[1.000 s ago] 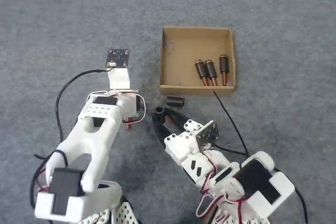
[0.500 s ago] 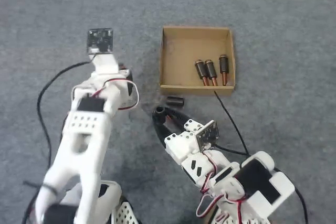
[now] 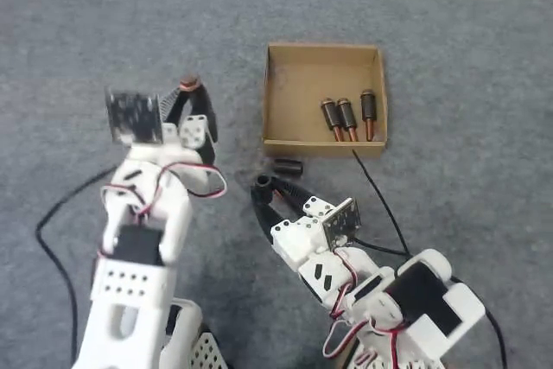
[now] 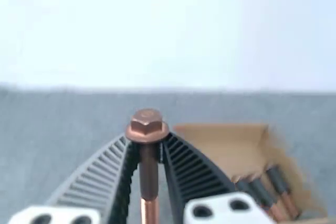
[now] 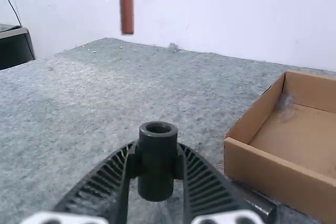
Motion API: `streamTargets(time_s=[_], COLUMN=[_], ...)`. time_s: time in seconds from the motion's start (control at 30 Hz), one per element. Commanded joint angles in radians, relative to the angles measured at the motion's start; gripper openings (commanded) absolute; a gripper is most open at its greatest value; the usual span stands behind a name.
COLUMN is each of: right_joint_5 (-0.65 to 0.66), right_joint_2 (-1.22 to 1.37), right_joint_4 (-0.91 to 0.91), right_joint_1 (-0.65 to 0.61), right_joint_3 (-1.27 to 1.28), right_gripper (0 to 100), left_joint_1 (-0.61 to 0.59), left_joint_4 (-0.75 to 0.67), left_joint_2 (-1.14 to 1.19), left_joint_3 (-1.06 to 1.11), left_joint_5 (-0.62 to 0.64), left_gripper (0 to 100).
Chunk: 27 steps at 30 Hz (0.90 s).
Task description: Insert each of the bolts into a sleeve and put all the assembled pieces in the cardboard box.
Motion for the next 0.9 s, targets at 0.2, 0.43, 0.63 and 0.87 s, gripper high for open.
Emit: streamTargets(time_s=[0.2, 0.43, 0.63, 0.87], right_joint_5=[-0.002, -0.002, -0.002, -0.002], right_joint_2=[-0.005, -0.005, -0.007, -0.013], right_joint_4=[-0.024, -0.024, -0.033, -0.033], right_joint_1=[0.015, 0.015, 0.021, 0.045], right_joint_3=[0.021, 0.021, 0.021, 0.021], right_gripper=[0.7, 0.7, 0.7, 0.7], left_joint_1=[0.212, 0.261, 0.287, 0.322], left_joint_4=[-0.187, -0.186, -0.038, 0.091], left_joint_2=[-0.207, -0.250, -0.342, -0.445], left_joint_3=[0.145, 0.173, 0.182, 0.182], left_joint_5=[-0.005, -0.003, -0.003, 0.141], left_gripper=[1, 1, 1, 1])
